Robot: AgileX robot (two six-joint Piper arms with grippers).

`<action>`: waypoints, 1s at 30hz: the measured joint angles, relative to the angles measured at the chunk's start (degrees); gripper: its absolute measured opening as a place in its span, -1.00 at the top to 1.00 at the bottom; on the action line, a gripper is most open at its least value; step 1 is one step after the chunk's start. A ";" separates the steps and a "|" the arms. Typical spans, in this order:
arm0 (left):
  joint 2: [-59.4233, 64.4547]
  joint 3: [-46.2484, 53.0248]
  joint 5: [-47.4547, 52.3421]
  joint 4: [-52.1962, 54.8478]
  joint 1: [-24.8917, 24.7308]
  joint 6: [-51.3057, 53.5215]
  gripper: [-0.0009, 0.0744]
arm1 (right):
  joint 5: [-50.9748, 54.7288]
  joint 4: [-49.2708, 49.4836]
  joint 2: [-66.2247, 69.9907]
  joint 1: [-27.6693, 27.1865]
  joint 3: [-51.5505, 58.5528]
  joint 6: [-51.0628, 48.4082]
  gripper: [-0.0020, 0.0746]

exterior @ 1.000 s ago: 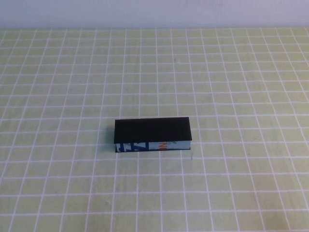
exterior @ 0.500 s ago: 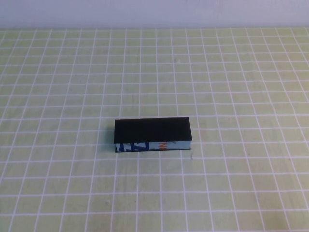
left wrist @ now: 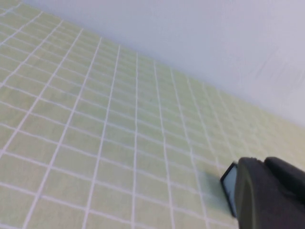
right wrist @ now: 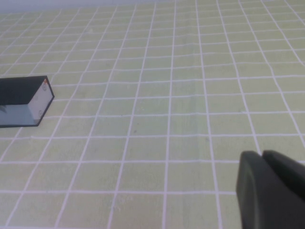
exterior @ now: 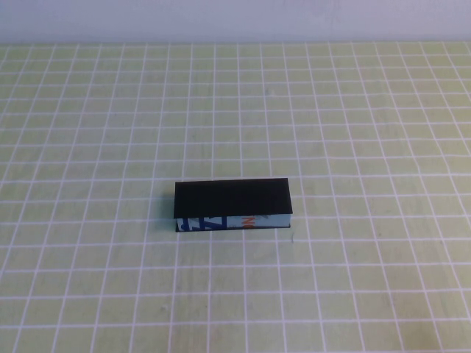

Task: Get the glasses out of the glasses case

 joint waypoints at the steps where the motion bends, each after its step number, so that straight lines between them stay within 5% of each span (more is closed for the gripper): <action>1: 0.00 0.00 -1.51 -2.47 0.00 0.00 0.99 | 0.00 0.00 0.00 0.00 0.00 0.00 0.99; 8: 0.51 -0.67 -5.93 -8.77 0.00 -0.44 0.99 | 0.00 0.00 0.00 0.00 0.00 0.00 0.99; 16: 19.29 -17.75 13.90 -5.51 0.00 0.35 0.99 | 0.00 0.00 0.00 0.00 0.00 0.00 0.99; 23: 40.99 -35.08 33.14 -4.71 0.00 11.99 0.99 | 0.00 0.00 -0.03 0.00 0.00 0.00 0.99; 30: 59.75 -47.11 37.37 -9.97 0.00 25.90 0.99 | 0.00 0.00 -0.03 0.00 0.00 0.00 0.99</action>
